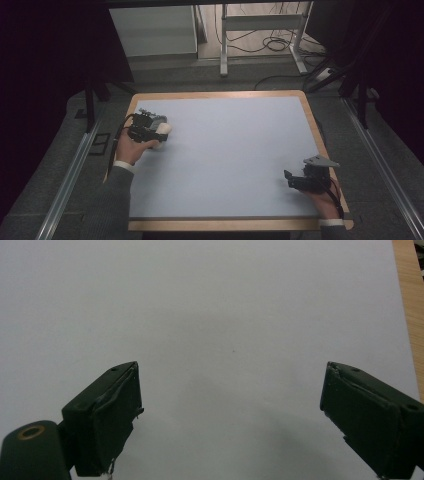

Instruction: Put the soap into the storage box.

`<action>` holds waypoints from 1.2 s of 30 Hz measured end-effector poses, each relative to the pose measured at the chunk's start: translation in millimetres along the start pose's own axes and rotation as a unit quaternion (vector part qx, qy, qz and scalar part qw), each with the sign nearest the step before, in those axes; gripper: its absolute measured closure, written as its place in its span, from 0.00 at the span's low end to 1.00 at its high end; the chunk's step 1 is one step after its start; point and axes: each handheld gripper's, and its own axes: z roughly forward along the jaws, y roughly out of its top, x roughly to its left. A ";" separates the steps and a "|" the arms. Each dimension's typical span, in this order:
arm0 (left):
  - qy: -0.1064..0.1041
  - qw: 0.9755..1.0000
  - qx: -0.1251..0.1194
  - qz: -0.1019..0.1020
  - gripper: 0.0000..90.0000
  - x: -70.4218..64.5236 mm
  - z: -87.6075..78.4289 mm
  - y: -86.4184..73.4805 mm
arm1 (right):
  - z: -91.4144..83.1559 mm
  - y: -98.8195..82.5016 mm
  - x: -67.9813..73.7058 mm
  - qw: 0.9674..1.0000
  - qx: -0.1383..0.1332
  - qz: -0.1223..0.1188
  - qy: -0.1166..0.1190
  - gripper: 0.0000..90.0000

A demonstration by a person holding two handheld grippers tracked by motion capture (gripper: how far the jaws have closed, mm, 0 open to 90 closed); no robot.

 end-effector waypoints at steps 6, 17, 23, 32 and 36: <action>0.004 1.000 0.000 -0.018 0.55 10.7 3.5 2.2 | -0.6 -0.4 -2.6 1.000 -0.001 0.006 -0.002 0.10; 0.025 0.999 0.000 -0.029 0.55 20.0 10.8 13.1 | 0.1 -1.0 -3.9 1.000 0.001 0.006 -0.007 0.10; 0.023 0.998 0.001 -0.055 0.55 30.3 19.8 16.4 | 0.6 -1.3 -3.8 1.000 0.002 0.005 -0.007 0.10; 0.026 0.997 0.002 -0.070 0.55 37.2 27.7 18.0 | 2.4 -2.8 -4.9 1.000 0.007 0.004 -0.011 0.10; 0.032 0.997 0.003 -0.071 0.55 37.0 31.9 18.1 | 2.3 -2.6 -4.3 1.000 0.007 0.004 -0.010 0.10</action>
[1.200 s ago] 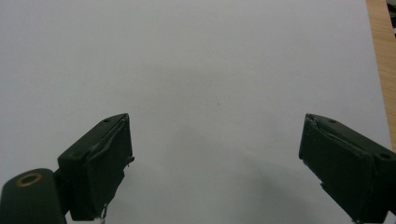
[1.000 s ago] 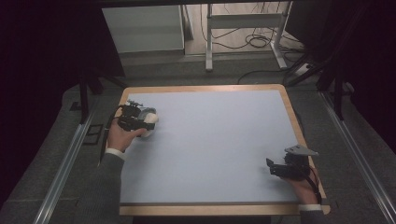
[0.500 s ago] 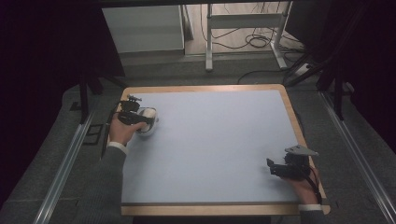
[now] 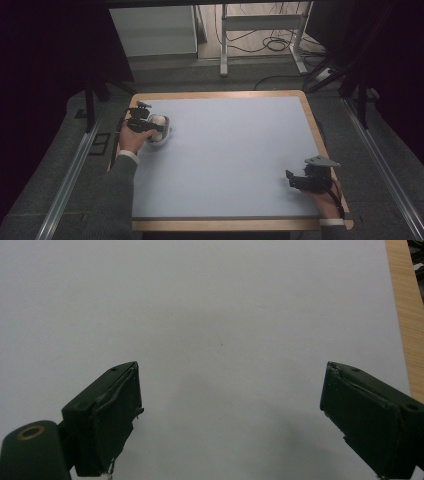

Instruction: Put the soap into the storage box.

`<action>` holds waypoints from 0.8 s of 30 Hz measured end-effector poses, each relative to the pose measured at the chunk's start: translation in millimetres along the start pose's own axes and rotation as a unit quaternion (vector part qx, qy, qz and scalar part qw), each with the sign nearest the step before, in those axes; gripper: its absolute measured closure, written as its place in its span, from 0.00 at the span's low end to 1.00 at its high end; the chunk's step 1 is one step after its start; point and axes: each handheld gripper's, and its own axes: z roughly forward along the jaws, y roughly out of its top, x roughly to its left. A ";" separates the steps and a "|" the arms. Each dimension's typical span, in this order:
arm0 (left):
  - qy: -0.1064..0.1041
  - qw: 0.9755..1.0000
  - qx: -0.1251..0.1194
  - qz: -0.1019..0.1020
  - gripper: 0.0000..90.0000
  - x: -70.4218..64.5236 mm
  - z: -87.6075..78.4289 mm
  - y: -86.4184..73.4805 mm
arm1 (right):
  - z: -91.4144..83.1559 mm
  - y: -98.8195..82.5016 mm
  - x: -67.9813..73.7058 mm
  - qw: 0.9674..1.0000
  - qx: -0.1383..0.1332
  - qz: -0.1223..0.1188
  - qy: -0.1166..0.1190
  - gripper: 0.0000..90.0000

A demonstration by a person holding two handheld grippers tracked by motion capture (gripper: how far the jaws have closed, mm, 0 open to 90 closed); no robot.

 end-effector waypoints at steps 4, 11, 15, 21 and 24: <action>-0.005 1.000 -0.013 0.000 0.50 -1.8 -0.2 0.2 | -0.4 0.0 0.0 1.000 -0.001 0.001 0.000 0.10; -0.026 0.999 -0.019 0.011 0.41 -10.2 -5.0 -1.2 | -0.7 0.2 0.5 1.000 -0.003 -0.001 0.000 0.10; -0.039 0.999 -0.020 0.020 0.38 -14.8 -7.0 -3.0 | -1.0 0.6 0.2 1.000 -0.003 0.000 0.001 0.10; -0.055 0.997 -0.029 0.034 0.35 -22.2 -11.2 -8.3 | -1.3 -1.5 -1.3 1.000 0.000 0.001 -0.001 0.10; -0.070 0.996 -0.041 0.033 0.34 -23.8 -15.2 -10.5 | -2.5 -1.1 -2.3 1.000 -0.002 0.003 -0.003 0.10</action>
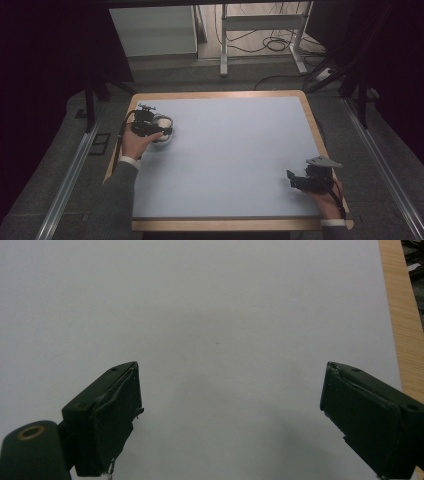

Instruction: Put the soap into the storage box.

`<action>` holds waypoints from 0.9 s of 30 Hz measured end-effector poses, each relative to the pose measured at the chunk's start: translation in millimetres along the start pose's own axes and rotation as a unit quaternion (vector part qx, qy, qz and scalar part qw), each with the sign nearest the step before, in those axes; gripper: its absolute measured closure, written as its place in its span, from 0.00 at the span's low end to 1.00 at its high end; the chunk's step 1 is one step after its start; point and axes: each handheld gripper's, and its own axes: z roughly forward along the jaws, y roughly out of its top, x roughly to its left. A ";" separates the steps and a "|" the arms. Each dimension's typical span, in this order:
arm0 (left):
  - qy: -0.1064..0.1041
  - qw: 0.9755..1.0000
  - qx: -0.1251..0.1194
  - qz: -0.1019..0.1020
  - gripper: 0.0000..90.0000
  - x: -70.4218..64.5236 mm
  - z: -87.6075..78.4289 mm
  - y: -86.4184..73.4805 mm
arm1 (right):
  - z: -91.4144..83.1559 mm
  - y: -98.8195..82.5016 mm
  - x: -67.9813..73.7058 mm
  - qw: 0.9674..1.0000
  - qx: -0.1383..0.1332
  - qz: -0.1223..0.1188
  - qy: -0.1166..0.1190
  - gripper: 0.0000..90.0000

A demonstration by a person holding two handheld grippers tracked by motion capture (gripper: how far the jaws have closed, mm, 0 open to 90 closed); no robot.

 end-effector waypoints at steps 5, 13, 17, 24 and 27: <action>-0.007 1.000 -0.003 0.011 0.33 -4.8 -6.6 -2.5 | 1.1 -0.4 -0.1 1.000 0.002 0.000 -0.001 0.10; -0.034 0.999 -0.021 0.026 0.32 -17.3 -20.1 -12.3 | 1.4 2.3 3.8 1.000 -0.001 -0.004 0.001 0.10; -0.042 0.998 -0.027 0.036 0.31 -23.9 -26.7 -19.1 | 1.8 2.7 4.6 1.000 0.000 -0.006 0.003 0.10; -0.065 0.995 -0.035 0.064 0.30 -40.2 -37.2 -38.2 | 2.1 2.2 4.2 1.000 0.001 -0.007 0.002 0.10; -0.074 0.994 -0.034 0.070 0.30 -46.2 -39.5 -49.1 | 1.9 2.1 4.4 1.000 0.001 -0.007 0.001 0.10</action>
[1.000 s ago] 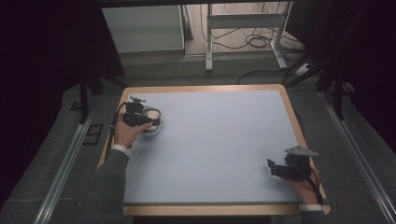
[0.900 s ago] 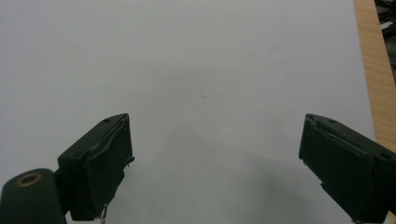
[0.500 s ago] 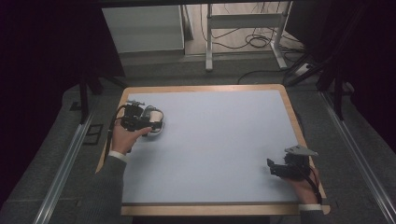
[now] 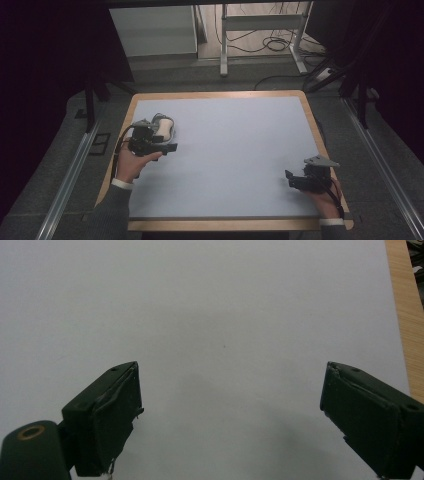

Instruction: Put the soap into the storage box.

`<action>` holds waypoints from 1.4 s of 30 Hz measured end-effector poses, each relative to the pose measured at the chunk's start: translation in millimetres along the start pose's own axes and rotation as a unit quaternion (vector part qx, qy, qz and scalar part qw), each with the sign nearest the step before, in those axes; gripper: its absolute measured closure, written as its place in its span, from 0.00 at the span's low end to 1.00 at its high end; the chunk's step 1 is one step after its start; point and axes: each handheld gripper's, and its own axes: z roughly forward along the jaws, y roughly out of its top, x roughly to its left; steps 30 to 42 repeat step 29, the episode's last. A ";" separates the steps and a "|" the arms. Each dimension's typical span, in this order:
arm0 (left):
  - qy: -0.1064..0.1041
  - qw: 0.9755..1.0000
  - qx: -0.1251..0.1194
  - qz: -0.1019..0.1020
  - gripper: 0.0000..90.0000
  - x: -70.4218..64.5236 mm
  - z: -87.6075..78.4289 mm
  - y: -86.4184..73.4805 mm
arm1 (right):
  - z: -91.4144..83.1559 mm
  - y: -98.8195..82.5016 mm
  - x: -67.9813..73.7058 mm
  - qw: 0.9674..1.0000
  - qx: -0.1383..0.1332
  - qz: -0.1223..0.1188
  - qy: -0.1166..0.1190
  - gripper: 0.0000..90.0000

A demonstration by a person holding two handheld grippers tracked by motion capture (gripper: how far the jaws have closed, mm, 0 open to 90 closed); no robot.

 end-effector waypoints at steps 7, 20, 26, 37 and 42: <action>-0.018 1.000 0.009 0.013 0.30 -12.7 1.7 -26.8 | 0.2 0.2 1.5 1.000 0.000 -0.002 -0.001 0.10; -0.001 0.999 0.020 0.037 0.30 -27.6 9.1 -52.4 | -2.6 1.6 2.7 1.000 -0.014 -0.006 0.000 0.10; -0.001 0.999 0.020 0.028 0.31 -26.4 11.3 -57.9 | -2.6 2.0 3.8 1.000 -0.014 -0.008 0.003 0.10; -0.001 0.999 0.022 0.030 0.29 -27.0 12.7 -56.6 | -3.6 2.3 4.4 1.000 -0.016 -0.010 0.004 0.10; -0.001 0.999 0.022 0.030 0.29 -27.0 12.7 -56.6 | -3.6 2.3 4.4 1.000 -0.016 -0.010 0.004 0.10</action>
